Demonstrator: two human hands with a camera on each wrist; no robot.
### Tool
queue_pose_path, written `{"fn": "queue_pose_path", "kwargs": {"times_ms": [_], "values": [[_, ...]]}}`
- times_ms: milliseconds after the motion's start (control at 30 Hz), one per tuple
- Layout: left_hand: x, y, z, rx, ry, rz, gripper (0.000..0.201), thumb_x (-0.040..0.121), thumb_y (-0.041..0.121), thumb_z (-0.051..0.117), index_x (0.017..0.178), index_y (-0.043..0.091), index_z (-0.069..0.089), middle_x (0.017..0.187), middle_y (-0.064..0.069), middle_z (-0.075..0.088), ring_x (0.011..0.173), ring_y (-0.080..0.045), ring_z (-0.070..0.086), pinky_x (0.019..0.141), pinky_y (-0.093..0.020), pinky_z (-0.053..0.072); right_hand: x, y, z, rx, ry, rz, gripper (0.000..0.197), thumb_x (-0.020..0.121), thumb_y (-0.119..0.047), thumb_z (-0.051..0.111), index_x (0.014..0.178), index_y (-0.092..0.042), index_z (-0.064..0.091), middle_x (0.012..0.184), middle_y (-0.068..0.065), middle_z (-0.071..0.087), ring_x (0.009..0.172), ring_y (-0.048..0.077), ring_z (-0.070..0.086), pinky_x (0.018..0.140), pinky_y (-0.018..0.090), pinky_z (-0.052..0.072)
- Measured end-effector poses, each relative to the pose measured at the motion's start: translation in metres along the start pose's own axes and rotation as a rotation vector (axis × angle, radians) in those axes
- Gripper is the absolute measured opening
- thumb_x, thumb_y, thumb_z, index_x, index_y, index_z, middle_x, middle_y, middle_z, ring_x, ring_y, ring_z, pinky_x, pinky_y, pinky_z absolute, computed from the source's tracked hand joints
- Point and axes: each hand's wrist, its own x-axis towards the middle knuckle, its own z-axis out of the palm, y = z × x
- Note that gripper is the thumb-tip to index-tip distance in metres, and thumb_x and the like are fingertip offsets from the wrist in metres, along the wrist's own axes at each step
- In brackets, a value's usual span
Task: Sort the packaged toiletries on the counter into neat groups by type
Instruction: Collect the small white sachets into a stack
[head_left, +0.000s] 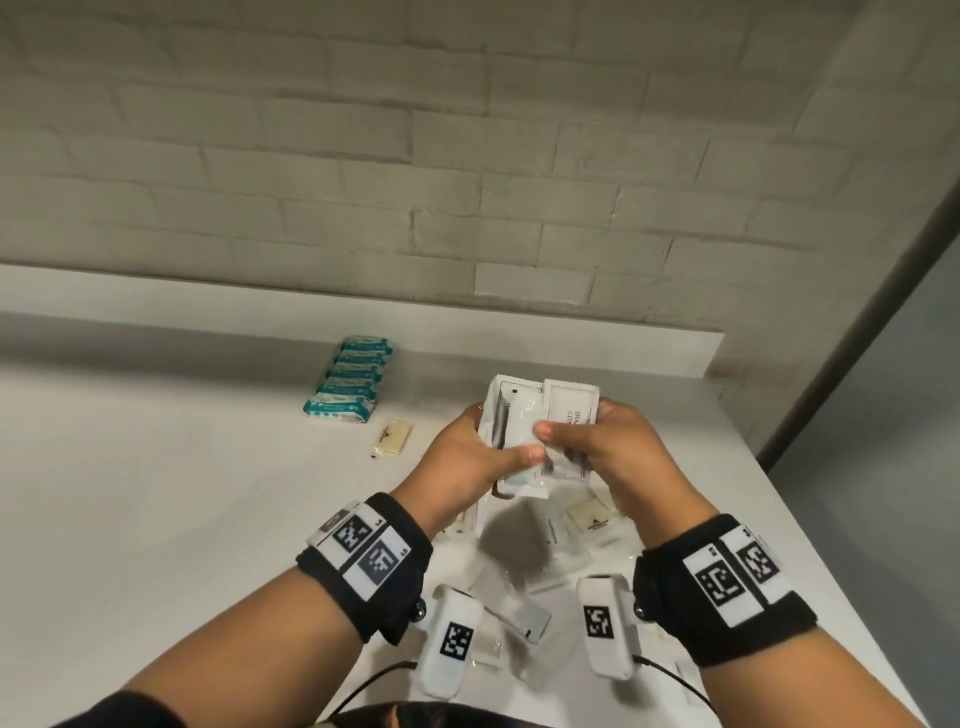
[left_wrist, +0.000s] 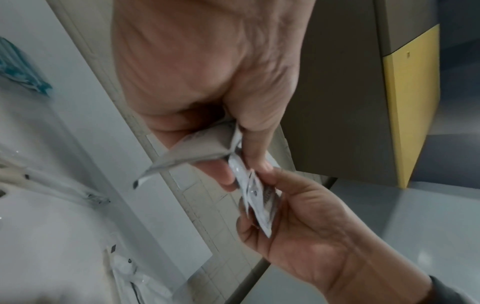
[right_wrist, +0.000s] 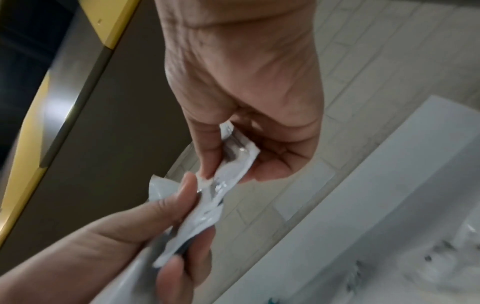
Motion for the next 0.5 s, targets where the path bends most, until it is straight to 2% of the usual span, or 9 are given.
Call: {"fn": "queue_pose_path", "kwargs": {"times_ms": [33, 67, 133, 200, 267, 300, 367, 433, 500], "values": [[0.002, 0.002, 0.002, -0.001, 0.047, -0.011, 0.042, 0.083, 0.018, 0.074, 0.122, 0.016, 0.057, 0.107, -0.003, 0.07, 0.091, -0.018, 0.069, 0.062, -0.029, 0.057, 0.002, -0.002, -0.003, -0.011, 0.06, -0.056, 0.021, 0.078, 0.004, 0.071, 0.099, 0.003, 0.067, 0.079, 0.011, 0.072, 0.065, 0.021, 0.067, 0.057, 0.027, 0.056], [0.003, 0.003, 0.002, -0.037, 0.09, -0.033, 0.038, 0.087, 0.019, 0.069, 0.123, 0.014, 0.057, 0.108, -0.006, 0.068, 0.09, -0.02, 0.069, 0.057, -0.027, 0.055, 0.004, -0.004, -0.008, -0.017, 0.126, -0.143, 0.019, 0.078, 0.002, 0.072, 0.096, 0.0, 0.067, 0.082, 0.011, 0.071, 0.069, 0.019, 0.067, 0.063, 0.028, 0.057], [0.008, 0.006, 0.0, -0.184, 0.13, -0.099, 0.031, 0.093, 0.016, 0.06, 0.124, 0.009, 0.057, 0.11, -0.013, 0.069, 0.088, -0.025, 0.07, 0.055, -0.026, 0.054, 0.007, -0.004, -0.021, -0.178, 0.235, -0.46, 0.013, 0.076, 0.0, 0.074, 0.088, -0.006, 0.072, 0.089, 0.008, 0.065, 0.082, 0.012, 0.064, 0.078, 0.025, 0.052], [0.011, 0.01, 0.0, -0.342, 0.08, -0.151, 0.025, 0.096, 0.013, 0.055, 0.12, 0.009, 0.059, 0.107, -0.014, 0.072, 0.086, -0.027, 0.072, 0.057, -0.028, 0.056, 0.01, 0.002, -0.033, -0.646, 0.249, -0.859, 0.015, 0.076, -0.003, 0.069, 0.083, -0.014, 0.076, 0.093, 0.003, 0.064, 0.091, 0.016, 0.06, 0.08, 0.031, 0.045], [0.01, 0.014, 0.004, -0.462, -0.003, -0.186, 0.021, 0.095, 0.012, 0.055, 0.114, 0.008, 0.063, 0.101, -0.011, 0.074, 0.083, -0.025, 0.073, 0.059, -0.028, 0.059, 0.011, 0.013, -0.04, -1.085, 0.213, -1.14, 0.021, 0.072, -0.004, 0.067, 0.084, -0.019, 0.077, 0.092, 0.004, 0.068, 0.089, 0.025, 0.06, 0.078, 0.035, 0.039], [0.01, 0.015, 0.006, -0.491, -0.044, -0.188, 0.019, 0.094, 0.01, 0.057, 0.111, 0.008, 0.064, 0.1, -0.01, 0.074, 0.081, -0.023, 0.073, 0.061, -0.028, 0.06, 0.01, 0.017, -0.042, -1.181, 0.195, -1.197, 0.024, 0.07, -0.002, 0.07, 0.084, -0.02, 0.077, 0.09, 0.004, 0.069, 0.086, 0.027, 0.061, 0.076, 0.036, 0.038], [0.011, 0.014, 0.012, -0.47, -0.09, -0.167, 0.024, 0.089, 0.003, 0.061, 0.113, 0.007, 0.065, 0.105, -0.011, 0.073, 0.085, -0.022, 0.072, 0.063, -0.026, 0.059, 0.009, 0.022, -0.046, -1.226, 0.192, -1.227, 0.027, 0.072, -0.002, 0.069, 0.086, -0.023, 0.077, 0.086, 0.002, 0.068, 0.083, 0.026, 0.06, 0.075, 0.036, 0.037], [0.013, 0.01, 0.016, -0.38, -0.063, -0.133, 0.033, 0.086, -0.003, 0.063, 0.118, 0.006, 0.063, 0.11, -0.011, 0.072, 0.087, -0.021, 0.07, 0.061, -0.024, 0.056, 0.008, 0.025, -0.047, -1.23, 0.155, -1.183, 0.027, 0.076, -0.007, 0.062, 0.088, -0.026, 0.077, 0.083, -0.001, 0.066, 0.082, 0.024, 0.058, 0.074, 0.035, 0.036], [0.015, 0.005, 0.017, -0.303, 0.003, -0.116, 0.035, 0.084, -0.005, 0.064, 0.118, 0.005, 0.062, 0.106, -0.009, 0.072, 0.084, -0.019, 0.069, 0.058, -0.022, 0.054, 0.01, 0.025, -0.049, -1.216, 0.057, -1.059, 0.023, 0.075, -0.011, 0.064, 0.087, -0.026, 0.077, 0.08, -0.002, 0.063, 0.081, 0.024, 0.058, 0.073, 0.035, 0.039]]}}
